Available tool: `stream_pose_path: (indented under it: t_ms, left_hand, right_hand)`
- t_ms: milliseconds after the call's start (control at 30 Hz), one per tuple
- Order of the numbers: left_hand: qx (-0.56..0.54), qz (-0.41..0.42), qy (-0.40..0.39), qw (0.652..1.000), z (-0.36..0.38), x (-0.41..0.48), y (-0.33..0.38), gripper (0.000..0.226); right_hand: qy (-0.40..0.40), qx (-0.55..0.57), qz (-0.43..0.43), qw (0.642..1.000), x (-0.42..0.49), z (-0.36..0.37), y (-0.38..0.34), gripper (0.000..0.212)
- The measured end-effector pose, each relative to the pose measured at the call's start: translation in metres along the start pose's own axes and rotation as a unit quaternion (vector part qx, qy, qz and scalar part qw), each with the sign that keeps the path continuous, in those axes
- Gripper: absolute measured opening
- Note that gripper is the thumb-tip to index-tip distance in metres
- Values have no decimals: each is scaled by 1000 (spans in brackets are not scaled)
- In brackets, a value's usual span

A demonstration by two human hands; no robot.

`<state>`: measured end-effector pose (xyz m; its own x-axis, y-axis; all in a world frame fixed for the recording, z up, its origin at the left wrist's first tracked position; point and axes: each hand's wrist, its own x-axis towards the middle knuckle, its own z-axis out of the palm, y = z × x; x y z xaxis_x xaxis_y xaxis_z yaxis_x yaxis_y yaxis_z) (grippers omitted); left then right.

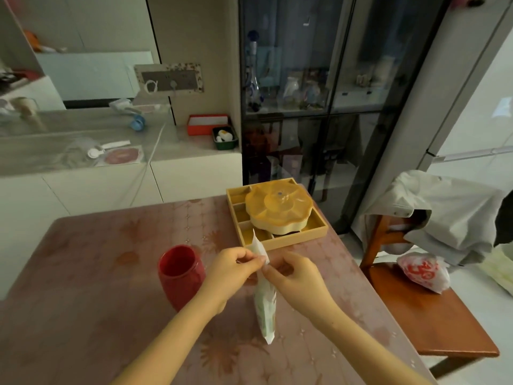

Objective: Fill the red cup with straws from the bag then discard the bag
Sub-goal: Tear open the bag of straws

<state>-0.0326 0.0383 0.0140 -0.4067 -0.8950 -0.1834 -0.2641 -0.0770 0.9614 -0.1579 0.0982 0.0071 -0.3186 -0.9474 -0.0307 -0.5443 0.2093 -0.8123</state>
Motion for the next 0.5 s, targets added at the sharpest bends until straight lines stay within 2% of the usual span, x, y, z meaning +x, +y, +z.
stream_pose_path:
  t_ms: [133, 267, 500]
  left_hand:
    - [-11, -4, -6, 1000, -2, -1, -3, 11]
    - [-19, 5, -11, 1000, -7, -3, -7, 10]
    - [-4, 31, -8, 999, -11, -5, -12, 9]
  right_hand:
    - [-42, 107, 52, 992, 1, -1, 0, 10]
    - [-82, 170, 101, 977, -1, -6, -5, 15]
    - [-91, 154, 108, 978, -1, -6, -14, 22]
